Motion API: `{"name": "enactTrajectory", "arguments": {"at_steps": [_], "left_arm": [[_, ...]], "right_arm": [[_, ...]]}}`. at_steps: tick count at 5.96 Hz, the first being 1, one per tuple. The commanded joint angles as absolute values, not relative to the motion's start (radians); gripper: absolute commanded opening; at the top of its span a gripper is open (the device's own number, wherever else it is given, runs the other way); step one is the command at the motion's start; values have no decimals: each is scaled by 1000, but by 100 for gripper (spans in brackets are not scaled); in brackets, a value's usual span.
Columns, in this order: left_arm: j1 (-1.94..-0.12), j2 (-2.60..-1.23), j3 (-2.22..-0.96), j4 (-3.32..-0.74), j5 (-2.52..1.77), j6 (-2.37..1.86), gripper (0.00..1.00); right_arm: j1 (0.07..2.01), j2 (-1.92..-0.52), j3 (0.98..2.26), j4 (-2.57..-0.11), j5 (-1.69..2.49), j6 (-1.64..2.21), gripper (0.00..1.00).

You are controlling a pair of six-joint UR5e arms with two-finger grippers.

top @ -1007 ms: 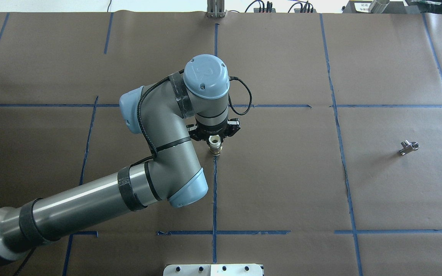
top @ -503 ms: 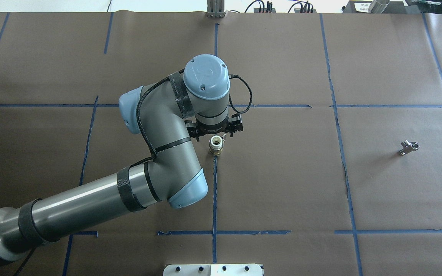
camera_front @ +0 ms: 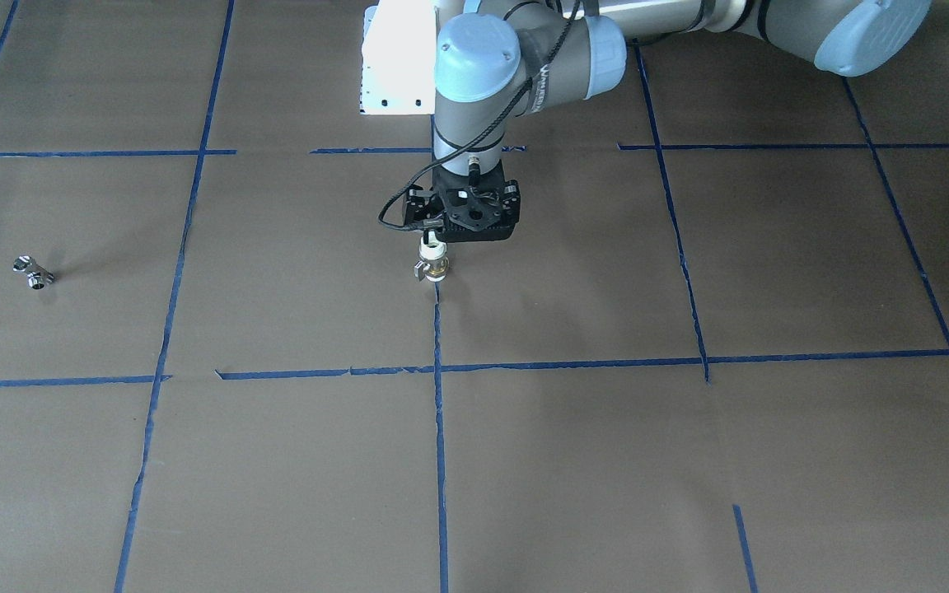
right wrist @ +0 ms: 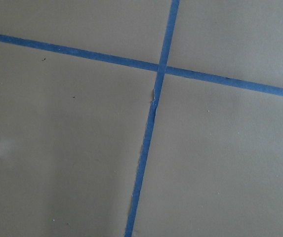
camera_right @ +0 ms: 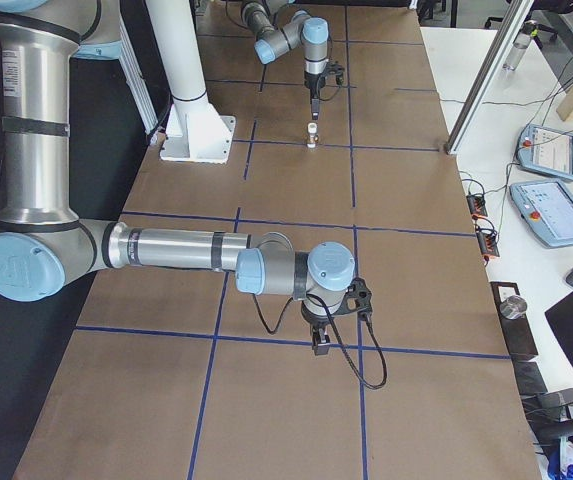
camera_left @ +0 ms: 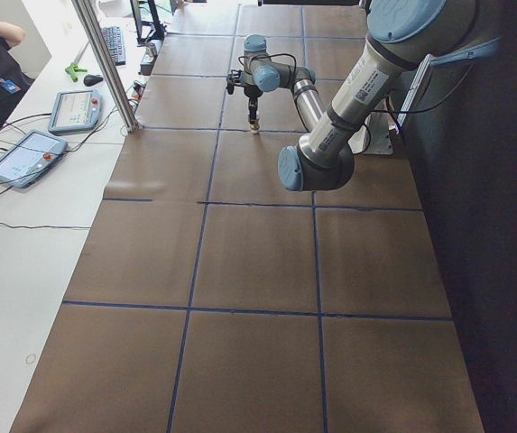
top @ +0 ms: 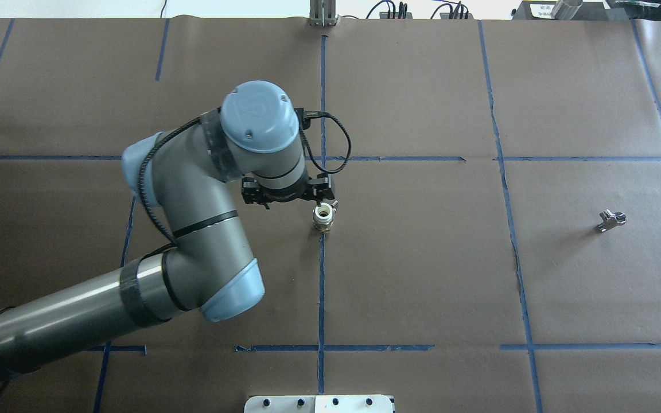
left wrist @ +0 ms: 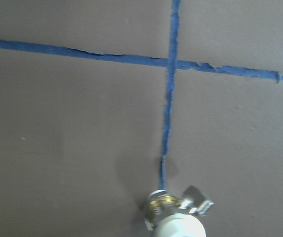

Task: Assemble PPR valve and pipe with both arms
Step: 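Open the left gripper and withdraw the left arm away from the fitting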

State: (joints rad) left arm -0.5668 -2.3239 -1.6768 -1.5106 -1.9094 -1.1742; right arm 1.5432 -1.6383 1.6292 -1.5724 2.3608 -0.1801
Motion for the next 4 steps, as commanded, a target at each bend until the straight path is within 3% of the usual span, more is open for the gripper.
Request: {"name": "enactTrajectory", "arguments": {"at_steps": [1,4], "left_arm": [[-680,-2031,-1913,-1511,-1917,-850,100],[-1123,-1652,-1935,-1519,-2248,-262,100]], "right_arm": [[1542,-1628,1637,-1571,2368,-181,100],[1528,-1626,1657,-1554,2373,-183,100]]}}
